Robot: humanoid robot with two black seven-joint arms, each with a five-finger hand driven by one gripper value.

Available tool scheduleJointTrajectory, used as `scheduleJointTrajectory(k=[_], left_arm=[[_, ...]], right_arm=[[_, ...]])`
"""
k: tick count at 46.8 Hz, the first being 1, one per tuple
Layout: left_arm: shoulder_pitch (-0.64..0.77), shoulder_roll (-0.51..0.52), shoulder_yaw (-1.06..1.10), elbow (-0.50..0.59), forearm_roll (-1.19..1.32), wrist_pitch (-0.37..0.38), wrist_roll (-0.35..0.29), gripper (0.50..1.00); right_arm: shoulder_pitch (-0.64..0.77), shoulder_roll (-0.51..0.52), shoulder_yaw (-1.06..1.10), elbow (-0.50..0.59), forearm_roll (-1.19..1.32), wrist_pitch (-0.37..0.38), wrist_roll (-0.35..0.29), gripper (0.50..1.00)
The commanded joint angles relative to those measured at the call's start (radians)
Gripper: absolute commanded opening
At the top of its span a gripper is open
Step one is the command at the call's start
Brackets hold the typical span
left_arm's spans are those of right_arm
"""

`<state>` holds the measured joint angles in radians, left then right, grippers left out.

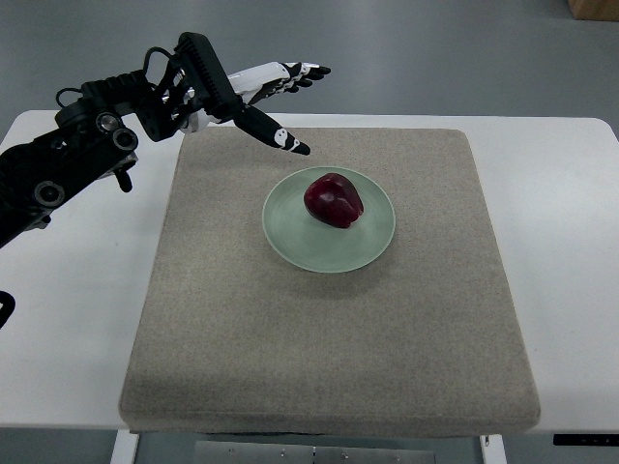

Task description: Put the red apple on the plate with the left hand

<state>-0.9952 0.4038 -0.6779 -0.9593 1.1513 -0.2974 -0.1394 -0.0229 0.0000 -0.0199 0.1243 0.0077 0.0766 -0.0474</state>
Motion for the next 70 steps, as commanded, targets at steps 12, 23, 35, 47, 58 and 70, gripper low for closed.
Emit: scheduleJointTrajectory(k=[12, 23, 35, 47, 58, 70], left_arm=[[0.040, 0.168, -0.086, 0.039, -0.503, -0.019, 0.023, 0.996], [0.076, 0.199, -0.095, 0.120, -0.910, -0.057, 0.109, 0.996], [0.115, 0.201, -0.098, 0.149, -1.024, -0.071, 0.116, 0.996], [0.119, 0.199, -0.114, 0.148, -1.026, -0.072, 0.107, 0.996], [0.133, 0.199, -0.117, 0.148, -1.026, -0.072, 0.101, 0.996], [0.135, 0.199, -0.135, 0.142, -1.027, -0.083, 0.103, 0.996]], right_arm=[[0.000, 0.000, 0.000, 0.000, 0.000, 0.000, 0.000, 0.928], [0.000, 0.000, 0.000, 0.000, 0.000, 0.000, 0.000, 0.930], [0.000, 0.000, 0.000, 0.000, 0.000, 0.000, 0.000, 0.928], [0.000, 0.000, 0.000, 0.000, 0.000, 0.000, 0.000, 0.928], [0.000, 0.000, 0.003, 0.002, 0.008, 0.008, -0.002, 0.928], [-0.003, 0.000, 0.003, 0.003, 0.008, 0.008, 0.003, 0.928]])
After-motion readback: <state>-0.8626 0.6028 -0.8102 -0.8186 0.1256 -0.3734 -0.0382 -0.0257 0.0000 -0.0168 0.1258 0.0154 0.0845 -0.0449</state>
